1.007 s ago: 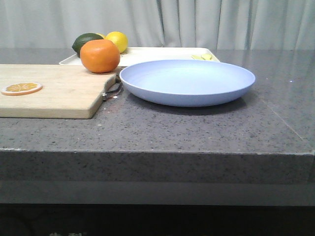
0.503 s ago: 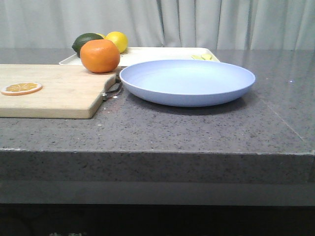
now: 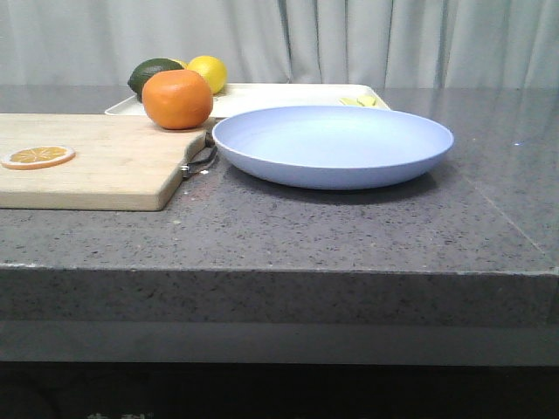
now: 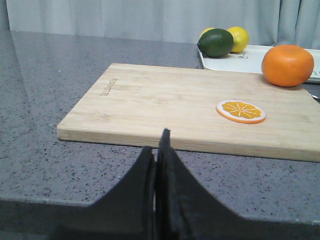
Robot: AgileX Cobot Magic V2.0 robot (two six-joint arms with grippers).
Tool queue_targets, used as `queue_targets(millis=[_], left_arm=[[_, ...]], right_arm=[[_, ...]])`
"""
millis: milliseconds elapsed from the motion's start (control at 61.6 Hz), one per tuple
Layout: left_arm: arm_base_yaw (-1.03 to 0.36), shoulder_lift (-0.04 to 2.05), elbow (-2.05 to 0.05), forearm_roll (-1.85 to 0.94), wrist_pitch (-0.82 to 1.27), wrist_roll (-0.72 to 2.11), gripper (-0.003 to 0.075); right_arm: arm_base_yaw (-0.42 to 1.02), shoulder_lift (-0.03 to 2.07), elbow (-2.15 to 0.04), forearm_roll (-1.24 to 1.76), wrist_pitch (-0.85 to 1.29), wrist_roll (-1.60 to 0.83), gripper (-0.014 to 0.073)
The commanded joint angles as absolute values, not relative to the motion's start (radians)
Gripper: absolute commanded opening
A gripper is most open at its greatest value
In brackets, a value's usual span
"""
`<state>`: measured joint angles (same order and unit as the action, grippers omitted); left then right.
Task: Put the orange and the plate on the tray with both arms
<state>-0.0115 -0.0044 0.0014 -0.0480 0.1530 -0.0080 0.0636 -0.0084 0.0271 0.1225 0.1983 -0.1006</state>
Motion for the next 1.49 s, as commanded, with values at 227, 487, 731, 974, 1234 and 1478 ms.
queue_targets(millis=[227, 487, 731, 974, 1234, 1478], left_arm=[[-0.009, -0.023, -0.032, -0.057, -0.066, -0.016, -0.0018], [-0.009, 0.057, -0.230, -0.057, 0.046, -0.016, -0.0018], [-0.009, 0.406, -0.452, -0.054, 0.129, -0.016, -0.0018], [-0.009, 0.626, -0.544, -0.050, 0.068, -0.016, -0.0018], [-0.009, 0.631, -0.544, -0.050, 0.029, -0.016, 0.0186], [-0.009, 0.631, -0.542, -0.050, 0.012, -0.016, 0.0671]], right_arm=[[0.060, -0.023, -0.086, 0.134, 0.129, -0.106, -0.0053], [0.060, 0.146, -0.296, 0.134, 0.169, -0.106, -0.0061], [0.060, 0.480, -0.539, 0.134, 0.164, -0.106, -0.0061], [0.060, 0.672, -0.639, 0.134, 0.122, -0.106, -0.0055], [0.060, 0.674, -0.639, 0.134, 0.100, -0.106, 0.0293], [0.060, 0.674, -0.639, 0.134, 0.103, -0.106, 0.0648]])
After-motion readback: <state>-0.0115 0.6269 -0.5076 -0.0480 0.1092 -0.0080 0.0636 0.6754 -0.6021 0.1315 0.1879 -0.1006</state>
